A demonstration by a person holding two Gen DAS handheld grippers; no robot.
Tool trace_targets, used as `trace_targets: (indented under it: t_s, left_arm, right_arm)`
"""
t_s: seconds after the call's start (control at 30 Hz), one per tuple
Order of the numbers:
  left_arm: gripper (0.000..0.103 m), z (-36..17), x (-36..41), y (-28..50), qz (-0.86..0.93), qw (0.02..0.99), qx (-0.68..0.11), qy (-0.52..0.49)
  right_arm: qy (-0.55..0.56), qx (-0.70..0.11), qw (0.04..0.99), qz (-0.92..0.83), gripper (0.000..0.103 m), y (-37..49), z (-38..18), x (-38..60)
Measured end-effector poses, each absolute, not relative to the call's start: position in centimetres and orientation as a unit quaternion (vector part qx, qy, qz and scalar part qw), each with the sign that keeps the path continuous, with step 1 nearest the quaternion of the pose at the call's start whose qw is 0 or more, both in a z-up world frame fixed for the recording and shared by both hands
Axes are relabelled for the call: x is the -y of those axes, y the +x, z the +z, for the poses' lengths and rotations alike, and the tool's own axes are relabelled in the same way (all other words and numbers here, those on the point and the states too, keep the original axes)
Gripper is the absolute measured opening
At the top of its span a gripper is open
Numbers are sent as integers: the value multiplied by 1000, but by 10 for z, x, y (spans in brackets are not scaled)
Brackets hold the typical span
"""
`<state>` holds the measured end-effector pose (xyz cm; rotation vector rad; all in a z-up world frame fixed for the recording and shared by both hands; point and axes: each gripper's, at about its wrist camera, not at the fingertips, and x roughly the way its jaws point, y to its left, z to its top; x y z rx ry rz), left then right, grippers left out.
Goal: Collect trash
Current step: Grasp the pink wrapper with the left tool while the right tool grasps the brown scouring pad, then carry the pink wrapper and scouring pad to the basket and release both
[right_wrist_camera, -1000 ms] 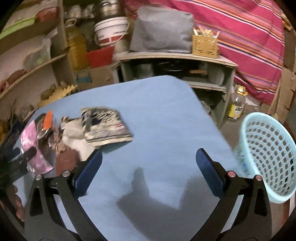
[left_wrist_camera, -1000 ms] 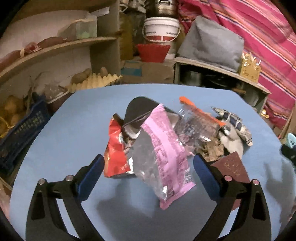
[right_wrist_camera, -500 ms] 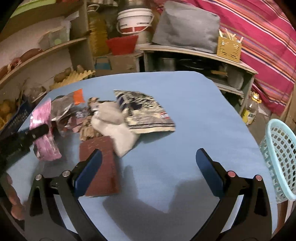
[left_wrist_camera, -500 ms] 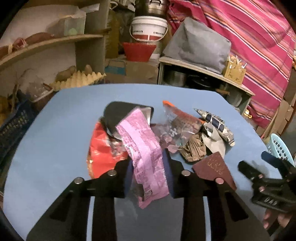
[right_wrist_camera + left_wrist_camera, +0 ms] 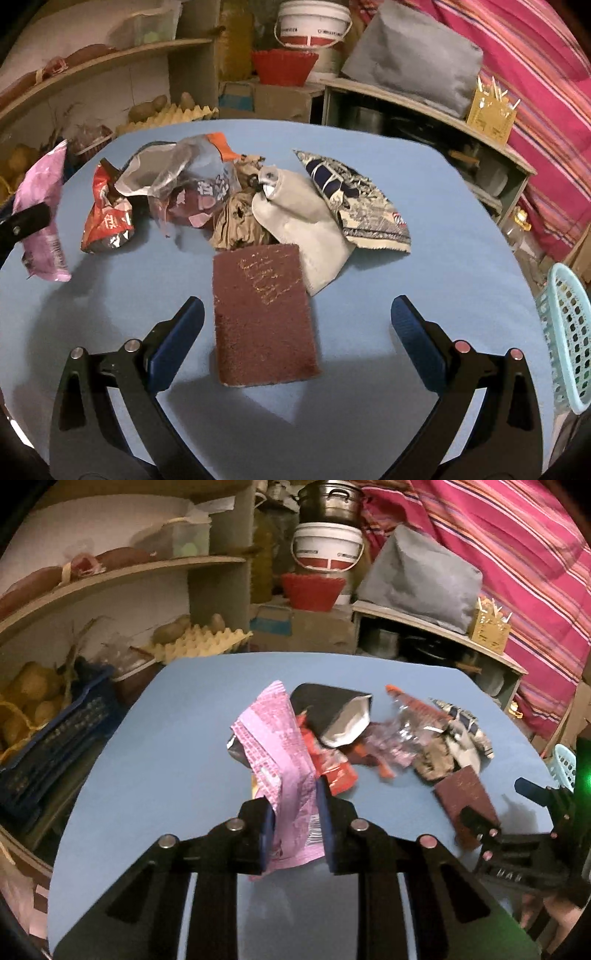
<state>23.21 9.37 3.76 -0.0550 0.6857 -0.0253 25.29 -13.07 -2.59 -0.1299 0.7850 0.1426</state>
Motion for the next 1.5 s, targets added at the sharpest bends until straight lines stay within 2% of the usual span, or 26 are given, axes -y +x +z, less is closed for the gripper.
trace_targets:
  t_s: [0.03,0.1,0.27,0.3,0.63,0.97,1.33,1.5]
  left_arm:
    - [22,37,-97,231,-10,941,-337,-27]
    - [22,35,-101,229,-8,940,-340,-29]
    - [22,35,-101,227,-8,940,-339,-28]
    - [22,35,-99,227,-9,940,-339,-26]
    - [22,38,-64,234,-32,941,-338,-15]
    - [22,46,14,245,-83,942,-326,1]
    - [22,77,143,250,-168,939,-299,29]
    - [22,80,213,251,-223,930,-288,33]
  right_arm:
    - [-61,-387,917,73,98,254,-28,131]
    - [-61,-395,913,77,89,258,-30,131]
    - [-48,-410,904,112,57,261,-34,131]
    - [-46,-410,903,118,55,260,-33,131]
    - [-21,-383,915,128,55,247,-6,171]
    - [32,-350,935,58,55,238,21,277]
    - [31,-326,944,-47,55,211,32,407]
    - [72,-307,944,-99,55,185,38,485]
